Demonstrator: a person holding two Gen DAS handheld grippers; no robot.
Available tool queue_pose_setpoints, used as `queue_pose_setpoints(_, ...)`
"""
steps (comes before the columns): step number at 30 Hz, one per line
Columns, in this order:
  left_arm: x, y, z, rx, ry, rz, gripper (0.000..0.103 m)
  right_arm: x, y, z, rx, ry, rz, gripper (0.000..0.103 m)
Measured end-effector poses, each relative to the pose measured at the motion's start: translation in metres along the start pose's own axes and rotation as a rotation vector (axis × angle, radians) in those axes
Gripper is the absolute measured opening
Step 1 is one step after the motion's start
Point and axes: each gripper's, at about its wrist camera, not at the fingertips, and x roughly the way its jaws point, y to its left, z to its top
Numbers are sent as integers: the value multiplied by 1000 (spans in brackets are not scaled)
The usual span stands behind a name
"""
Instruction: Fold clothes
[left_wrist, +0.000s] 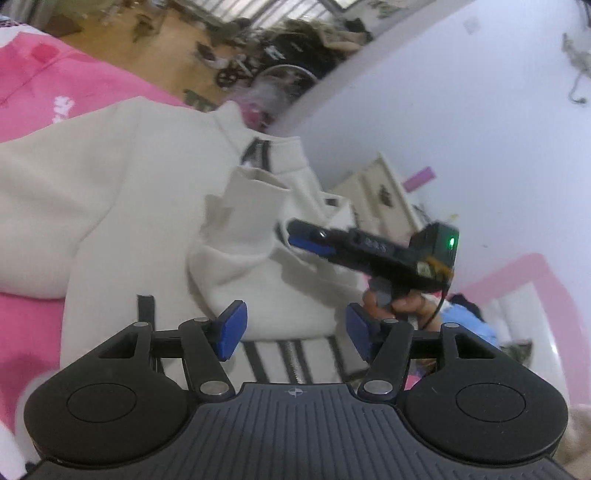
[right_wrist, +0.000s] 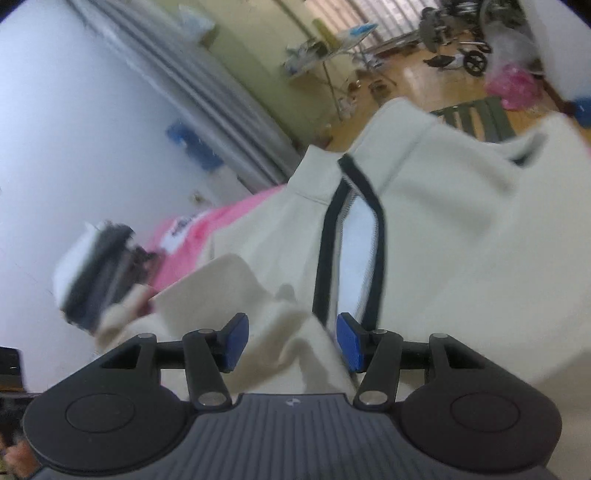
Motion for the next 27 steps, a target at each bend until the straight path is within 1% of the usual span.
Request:
queue_pose_setpoints(2,10,4,2,-5,-1,40,59,15,1,1,-13,42,-24,56)
queue_pose_setpoints(3,14,7,3,-7,-1,59,59,17,0,-2,-7,61,-11,53)
queue_pose_setpoints(4,17,8,4,-13,-2,74,59,18,-2,-5,1,79,8,46)
queue_pose_setpoints(6,10,18,6,-36,-18,83,59,5,10,-17,-38,75,63,37)
queue_pose_setpoints(10,-13,38,7,-101,-58,68,59,-24,36,-40,-128,57,175,36)
queue_pose_setpoints(11,-19,43,6,-119,-65,64,59,-30,46,-48,-158,55,172,36)
queue_pose_setpoints(13,-31,50,3,-143,-74,66,59,-45,67,-69,-252,30,129,36)
queue_pose_setpoints(15,-43,55,-1,-157,-80,69,59,-57,81,-89,-308,-3,78,36)
queue_pose_setpoints(17,-50,58,-4,-165,-76,67,59,-70,90,-111,-342,-40,26,37)
queue_pose_setpoints(19,-50,58,-7,-162,-60,70,59,-75,94,-125,-327,-51,2,40)
queue_pose_setpoints(20,-48,57,-9,-160,-49,70,59,-78,97,-131,-315,-51,-7,40)
queue_pose_setpoints(21,-44,56,-9,-158,-39,69,59,-79,97,-137,-308,-46,-9,40)
queue_pose_setpoints(23,-39,50,-11,-130,-17,73,59,-78,98,-150,-309,2,13,41)
queue_pose_setpoints(25,-34,44,-12,-100,5,77,60,-75,102,-164,-328,69,34,41)
queue_pose_setpoints(27,-34,38,-16,-44,33,109,60,-77,104,-176,-338,149,84,40)
